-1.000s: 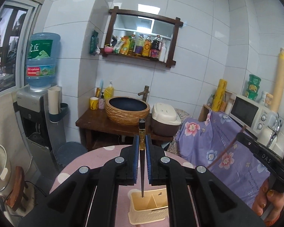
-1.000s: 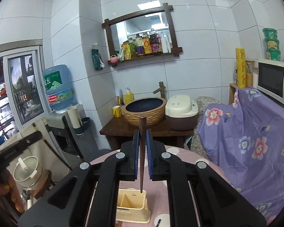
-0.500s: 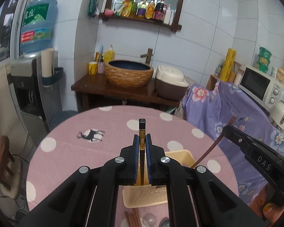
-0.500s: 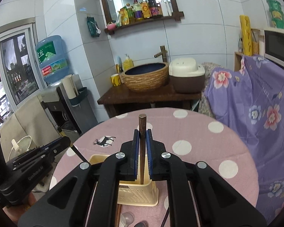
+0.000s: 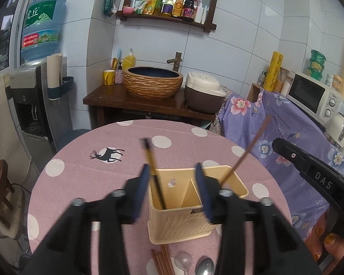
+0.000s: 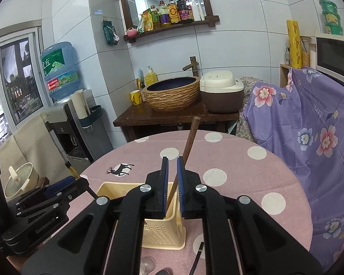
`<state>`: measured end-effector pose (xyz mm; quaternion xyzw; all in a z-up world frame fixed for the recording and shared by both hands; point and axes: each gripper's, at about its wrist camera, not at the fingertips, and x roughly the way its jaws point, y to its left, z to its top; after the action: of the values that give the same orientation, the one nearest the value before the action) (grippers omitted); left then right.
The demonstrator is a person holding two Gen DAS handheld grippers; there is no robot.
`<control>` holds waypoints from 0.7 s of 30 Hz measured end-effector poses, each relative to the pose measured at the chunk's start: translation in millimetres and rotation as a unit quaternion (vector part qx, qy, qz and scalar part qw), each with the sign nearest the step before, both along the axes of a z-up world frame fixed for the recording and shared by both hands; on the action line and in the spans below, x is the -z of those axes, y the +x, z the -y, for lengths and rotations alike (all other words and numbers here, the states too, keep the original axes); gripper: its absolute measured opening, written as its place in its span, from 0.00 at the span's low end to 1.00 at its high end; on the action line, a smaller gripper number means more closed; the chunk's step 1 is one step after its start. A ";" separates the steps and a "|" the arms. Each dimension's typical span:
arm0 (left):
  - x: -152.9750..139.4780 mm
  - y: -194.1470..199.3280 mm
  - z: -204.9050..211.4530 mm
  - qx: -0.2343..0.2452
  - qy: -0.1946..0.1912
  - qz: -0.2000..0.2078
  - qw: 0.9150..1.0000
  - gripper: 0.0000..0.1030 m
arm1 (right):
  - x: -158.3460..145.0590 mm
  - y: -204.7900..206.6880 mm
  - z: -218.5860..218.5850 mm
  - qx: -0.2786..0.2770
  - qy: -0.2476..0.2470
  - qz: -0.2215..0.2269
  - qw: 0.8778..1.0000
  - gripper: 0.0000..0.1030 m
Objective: Organize utensils
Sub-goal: 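Move both open tools back down toward the remaining chopsticks on the table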
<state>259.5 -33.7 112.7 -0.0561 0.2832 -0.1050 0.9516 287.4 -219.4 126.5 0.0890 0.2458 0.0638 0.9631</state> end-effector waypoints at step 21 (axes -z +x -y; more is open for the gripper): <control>125.7 -92.7 -27.3 -0.014 0.037 -0.117 0.992 0.53 | 145.7 -98.5 0.0 0.028 -0.101 -0.127 0.986 0.49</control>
<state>166.8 -6.3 -13.0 -0.0369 0.3955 -0.0743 0.9147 188.9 -219.5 -19.3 0.0051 0.3691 -0.0002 0.9294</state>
